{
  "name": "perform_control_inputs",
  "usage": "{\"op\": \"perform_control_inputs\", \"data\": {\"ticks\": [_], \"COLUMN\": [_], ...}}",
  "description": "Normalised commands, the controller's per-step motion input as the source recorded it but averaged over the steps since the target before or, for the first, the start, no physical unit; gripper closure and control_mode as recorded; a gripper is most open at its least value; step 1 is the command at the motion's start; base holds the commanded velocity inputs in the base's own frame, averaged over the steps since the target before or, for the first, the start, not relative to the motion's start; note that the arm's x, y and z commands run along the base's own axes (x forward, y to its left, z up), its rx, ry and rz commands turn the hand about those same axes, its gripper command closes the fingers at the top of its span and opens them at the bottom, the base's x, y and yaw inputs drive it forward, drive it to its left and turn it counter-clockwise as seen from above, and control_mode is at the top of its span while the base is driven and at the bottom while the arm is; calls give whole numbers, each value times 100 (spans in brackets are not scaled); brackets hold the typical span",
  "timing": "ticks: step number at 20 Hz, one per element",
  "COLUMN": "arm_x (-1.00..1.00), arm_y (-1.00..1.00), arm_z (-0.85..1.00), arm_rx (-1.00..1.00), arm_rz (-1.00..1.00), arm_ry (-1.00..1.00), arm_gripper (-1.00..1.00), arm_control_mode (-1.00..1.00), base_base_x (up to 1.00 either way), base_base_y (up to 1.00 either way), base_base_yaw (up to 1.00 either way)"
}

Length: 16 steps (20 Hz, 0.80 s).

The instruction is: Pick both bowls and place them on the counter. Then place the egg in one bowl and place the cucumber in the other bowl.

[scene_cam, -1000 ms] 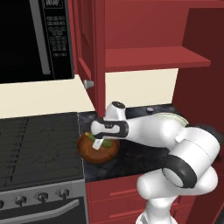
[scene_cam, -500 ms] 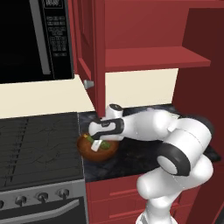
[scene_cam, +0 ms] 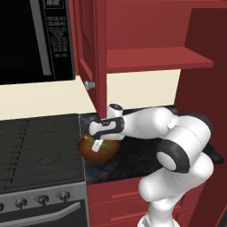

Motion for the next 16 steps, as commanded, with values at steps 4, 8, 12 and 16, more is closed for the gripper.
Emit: {"op": "perform_control_inputs", "data": {"ticks": [4,8,12,16], "arm_x": [-29,-26,-27,-31], "arm_y": [-5,-21,-38,-43], "arm_z": [1,31,59,70], "arm_rx": [2,1,0,0], "arm_rz": [0,0,0,-2], "arm_ry": [-4,-3,-3,-1], "arm_gripper": [-100,-100,-100,-100], "arm_control_mode": [-100,-100,-100,-100], "base_base_x": [0,0,0,0], "base_base_y": [0,0,0,0], "base_base_yaw": [0,0,0,0]}}
